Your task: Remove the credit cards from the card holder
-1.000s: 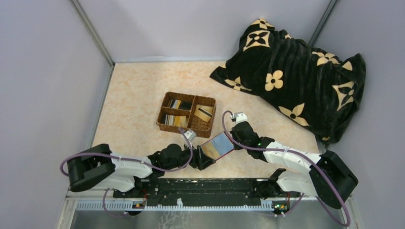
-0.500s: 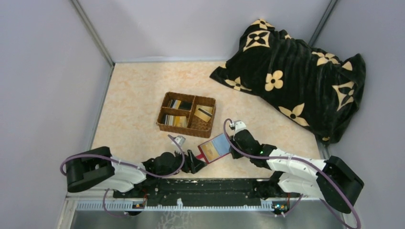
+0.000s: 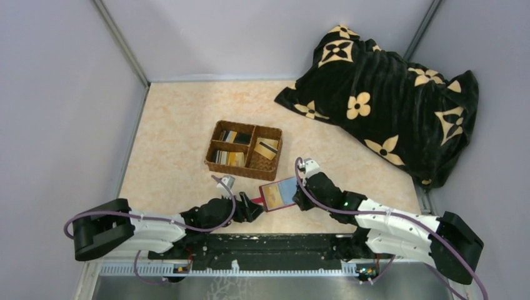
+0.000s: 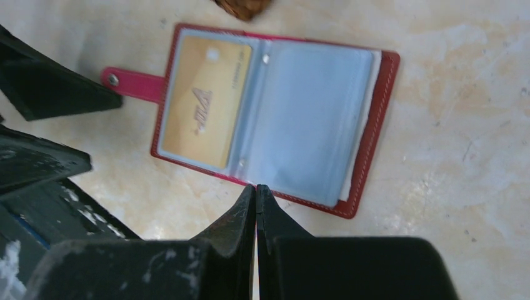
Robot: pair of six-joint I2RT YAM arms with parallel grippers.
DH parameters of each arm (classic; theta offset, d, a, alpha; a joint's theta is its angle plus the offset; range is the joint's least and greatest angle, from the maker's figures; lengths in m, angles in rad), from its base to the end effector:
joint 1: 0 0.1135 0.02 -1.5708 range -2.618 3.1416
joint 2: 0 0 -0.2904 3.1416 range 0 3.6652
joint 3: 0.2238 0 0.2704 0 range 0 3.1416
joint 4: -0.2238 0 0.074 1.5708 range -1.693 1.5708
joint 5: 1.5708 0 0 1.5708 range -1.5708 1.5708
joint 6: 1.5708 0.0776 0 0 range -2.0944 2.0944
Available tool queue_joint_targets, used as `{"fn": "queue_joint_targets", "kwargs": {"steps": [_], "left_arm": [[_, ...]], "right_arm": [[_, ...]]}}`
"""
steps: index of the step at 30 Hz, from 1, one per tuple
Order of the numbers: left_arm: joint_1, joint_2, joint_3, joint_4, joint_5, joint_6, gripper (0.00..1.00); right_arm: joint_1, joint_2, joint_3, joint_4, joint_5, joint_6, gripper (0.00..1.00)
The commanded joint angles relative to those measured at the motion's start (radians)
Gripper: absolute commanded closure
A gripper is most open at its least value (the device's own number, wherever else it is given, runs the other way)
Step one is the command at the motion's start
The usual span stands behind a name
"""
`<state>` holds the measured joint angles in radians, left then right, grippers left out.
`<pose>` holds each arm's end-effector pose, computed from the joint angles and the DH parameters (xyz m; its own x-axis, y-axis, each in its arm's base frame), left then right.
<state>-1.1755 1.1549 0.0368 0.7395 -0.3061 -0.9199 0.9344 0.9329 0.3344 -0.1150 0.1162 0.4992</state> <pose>0.1022 -0.1843 0.1136 -0.7005 -0.2910 -0.6516 0.3546 0.6504 -0.6717 0.1338 0.1659 0.1490 -0.6990 -0.1458 -0.7001 -0.4694 0.8321 0.2953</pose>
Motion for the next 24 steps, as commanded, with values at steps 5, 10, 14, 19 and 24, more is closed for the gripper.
{"fn": "queue_joint_targets", "kwargs": {"steps": [5, 10, 14, 19, 24], "left_arm": [[0.007, -0.001, 0.063, 0.059, 0.116, -0.007, 0.17], [0.007, 0.055, 0.077, 0.198, 0.176, -0.024, 0.17], [0.008, 0.126, 0.068, 0.311, 0.171, -0.036, 0.17], [0.015, 0.237, 0.078, 0.396, 0.171, -0.046, 0.17], [0.027, 0.34, 0.074, 0.492, 0.165, -0.064, 0.18]], "right_arm": [[0.011, 0.069, 0.091, 0.18, -0.094, -0.007, 0.99], [0.009, 0.153, 0.11, 0.266, -0.134, -0.007, 0.73], [0.001, 0.192, 0.116, 0.306, -0.145, -0.01, 0.71], [-0.031, 0.219, 0.096, 0.36, -0.194, 0.001, 0.71], [-0.06, 0.252, 0.067, 0.421, -0.249, 0.012, 0.71]]}}
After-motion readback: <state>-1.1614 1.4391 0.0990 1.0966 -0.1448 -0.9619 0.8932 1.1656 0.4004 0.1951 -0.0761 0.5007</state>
